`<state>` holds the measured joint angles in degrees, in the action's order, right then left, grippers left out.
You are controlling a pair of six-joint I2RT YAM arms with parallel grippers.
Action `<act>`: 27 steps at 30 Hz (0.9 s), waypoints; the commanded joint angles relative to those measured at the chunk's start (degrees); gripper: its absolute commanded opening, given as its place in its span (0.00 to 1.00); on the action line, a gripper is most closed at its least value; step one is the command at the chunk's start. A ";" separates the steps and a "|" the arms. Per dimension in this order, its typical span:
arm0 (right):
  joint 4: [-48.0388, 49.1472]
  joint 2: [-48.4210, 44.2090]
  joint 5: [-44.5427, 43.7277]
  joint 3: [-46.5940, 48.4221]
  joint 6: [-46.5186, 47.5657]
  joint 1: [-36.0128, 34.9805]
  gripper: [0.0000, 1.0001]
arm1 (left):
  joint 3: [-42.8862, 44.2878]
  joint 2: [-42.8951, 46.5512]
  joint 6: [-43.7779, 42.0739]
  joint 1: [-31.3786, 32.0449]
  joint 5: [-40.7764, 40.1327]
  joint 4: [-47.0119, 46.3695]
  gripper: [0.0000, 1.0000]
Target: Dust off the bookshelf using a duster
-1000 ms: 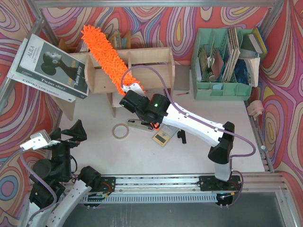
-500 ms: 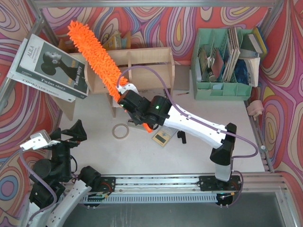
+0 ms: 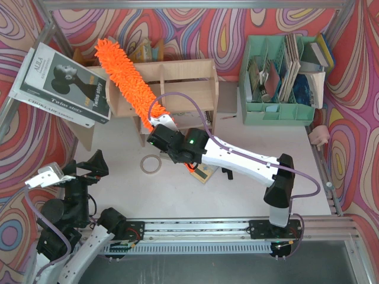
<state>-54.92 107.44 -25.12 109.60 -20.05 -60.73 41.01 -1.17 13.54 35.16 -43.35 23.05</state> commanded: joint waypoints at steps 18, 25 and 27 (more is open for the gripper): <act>5.85 -14.46 -2.78 -4.97 -1.39 0.68 0.00 | -0.60 0.55 0.17 -0.26 -0.43 0.03 0.98; 5.79 -8.84 -0.52 2.19 1.43 -1.78 0.00 | -0.62 0.32 0.19 -0.26 -0.50 -0.04 0.98; 6.69 -7.83 1.17 2.37 1.44 -2.39 0.00 | -0.66 0.29 0.17 -0.26 -0.46 0.06 0.98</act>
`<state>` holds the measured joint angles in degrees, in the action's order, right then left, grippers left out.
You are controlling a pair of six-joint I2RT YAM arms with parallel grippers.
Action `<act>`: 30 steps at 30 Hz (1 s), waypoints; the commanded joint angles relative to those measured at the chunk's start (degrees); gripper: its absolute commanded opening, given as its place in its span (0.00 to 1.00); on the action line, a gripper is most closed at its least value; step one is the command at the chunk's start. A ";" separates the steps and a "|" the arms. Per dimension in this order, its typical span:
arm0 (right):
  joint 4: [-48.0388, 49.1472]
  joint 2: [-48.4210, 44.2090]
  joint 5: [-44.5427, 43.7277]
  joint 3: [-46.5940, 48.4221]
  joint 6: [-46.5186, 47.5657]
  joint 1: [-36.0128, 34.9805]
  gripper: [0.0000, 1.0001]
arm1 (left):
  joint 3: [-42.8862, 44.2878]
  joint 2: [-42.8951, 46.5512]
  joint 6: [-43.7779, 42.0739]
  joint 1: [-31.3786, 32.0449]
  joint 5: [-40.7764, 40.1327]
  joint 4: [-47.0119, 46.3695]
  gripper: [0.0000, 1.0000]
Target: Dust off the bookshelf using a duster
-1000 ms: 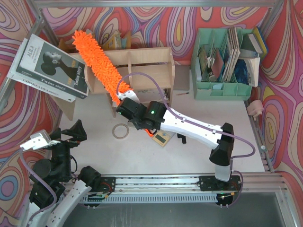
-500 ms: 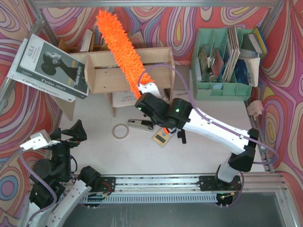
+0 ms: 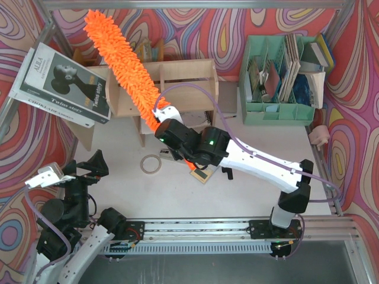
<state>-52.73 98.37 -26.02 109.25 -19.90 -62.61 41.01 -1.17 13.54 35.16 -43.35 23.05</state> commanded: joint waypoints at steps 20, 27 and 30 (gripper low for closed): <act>-0.84 7.19 -2.32 2.34 -0.93 0.62 0.00 | -0.74 0.10 0.30 -0.26 -0.67 -0.07 0.98; -2.59 1.47 -7.74 1.69 0.09 1.93 0.00 | -0.76 -0.02 0.26 -0.26 -0.68 -0.10 0.98; -4.03 -0.19 -10.00 3.05 1.65 2.00 0.00 | -0.74 -0.10 0.35 -0.24 -0.67 -0.02 0.98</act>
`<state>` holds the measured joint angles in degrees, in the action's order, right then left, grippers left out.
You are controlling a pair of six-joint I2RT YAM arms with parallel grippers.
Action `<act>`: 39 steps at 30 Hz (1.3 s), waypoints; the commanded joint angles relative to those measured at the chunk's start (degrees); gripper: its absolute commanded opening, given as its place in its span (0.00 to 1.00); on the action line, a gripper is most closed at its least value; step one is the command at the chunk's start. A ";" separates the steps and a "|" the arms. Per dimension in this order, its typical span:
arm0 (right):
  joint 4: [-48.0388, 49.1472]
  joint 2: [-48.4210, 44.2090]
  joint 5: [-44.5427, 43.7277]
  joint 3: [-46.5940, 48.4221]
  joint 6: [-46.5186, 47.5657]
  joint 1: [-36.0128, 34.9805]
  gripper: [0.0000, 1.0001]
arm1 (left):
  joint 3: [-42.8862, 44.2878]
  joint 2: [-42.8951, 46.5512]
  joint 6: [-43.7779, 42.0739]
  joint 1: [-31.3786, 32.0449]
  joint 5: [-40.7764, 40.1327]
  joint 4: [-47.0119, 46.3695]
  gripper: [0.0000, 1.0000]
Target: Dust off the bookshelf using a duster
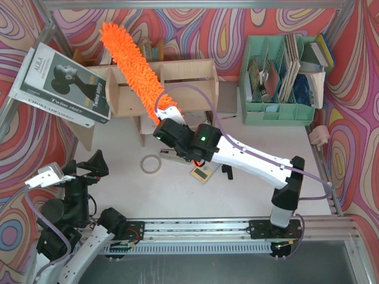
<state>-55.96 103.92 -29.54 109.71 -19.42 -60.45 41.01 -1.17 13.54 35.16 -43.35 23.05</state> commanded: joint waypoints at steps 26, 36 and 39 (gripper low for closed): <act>-5.78 -11.45 -1.61 -5.53 2.71 5.31 0.00 | -0.22 0.09 6.23 -0.26 -1.99 5.59 0.98; -6.39 -13.96 -0.91 -10.80 1.96 11.64 0.00 | -0.19 0.16 6.41 -0.26 -2.34 5.78 0.98; -7.05 -15.05 -1.51 -11.49 1.77 13.55 0.00 | -0.22 0.20 6.41 -0.26 -2.30 5.73 0.98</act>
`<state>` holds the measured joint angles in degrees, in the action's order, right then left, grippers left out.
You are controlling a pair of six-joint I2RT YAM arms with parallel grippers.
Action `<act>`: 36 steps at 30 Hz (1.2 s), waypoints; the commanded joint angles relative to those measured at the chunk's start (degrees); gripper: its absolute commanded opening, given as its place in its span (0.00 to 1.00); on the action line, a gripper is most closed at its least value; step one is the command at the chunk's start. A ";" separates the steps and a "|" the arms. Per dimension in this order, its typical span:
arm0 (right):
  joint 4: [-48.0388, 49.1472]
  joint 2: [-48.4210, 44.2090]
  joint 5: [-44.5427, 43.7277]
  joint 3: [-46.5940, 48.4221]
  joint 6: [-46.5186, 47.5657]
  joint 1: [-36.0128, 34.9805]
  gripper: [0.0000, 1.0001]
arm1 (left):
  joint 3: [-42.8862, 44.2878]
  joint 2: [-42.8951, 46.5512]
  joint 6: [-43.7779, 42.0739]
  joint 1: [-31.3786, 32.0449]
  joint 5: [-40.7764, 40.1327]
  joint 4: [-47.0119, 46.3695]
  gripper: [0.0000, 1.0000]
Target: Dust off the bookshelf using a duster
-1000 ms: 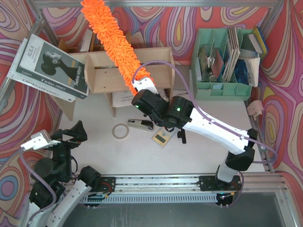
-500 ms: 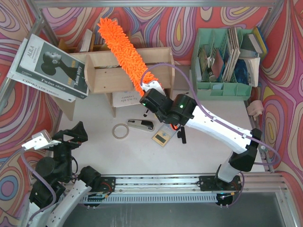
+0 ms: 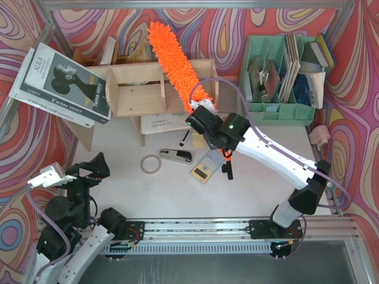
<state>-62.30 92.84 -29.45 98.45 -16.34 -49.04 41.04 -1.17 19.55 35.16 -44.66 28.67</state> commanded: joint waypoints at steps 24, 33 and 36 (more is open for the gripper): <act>4.15 -1.93 5.03 6.48 2.98 -0.64 0.00 | -0.34 -0.50 0.40 -0.26 -1.16 -0.02 0.98; -0.94 -0.23 4.72 6.91 3.83 -0.63 0.00 | -0.38 -1.09 0.31 -0.26 -1.12 -0.21 0.98; -3.38 -0.28 2.29 6.71 2.88 -0.62 0.00 | -0.41 -1.06 0.22 -0.26 -1.12 -0.32 0.98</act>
<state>-62.87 92.84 -23.92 103.28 -13.28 -49.56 41.04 -1.78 19.55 35.16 -44.88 28.80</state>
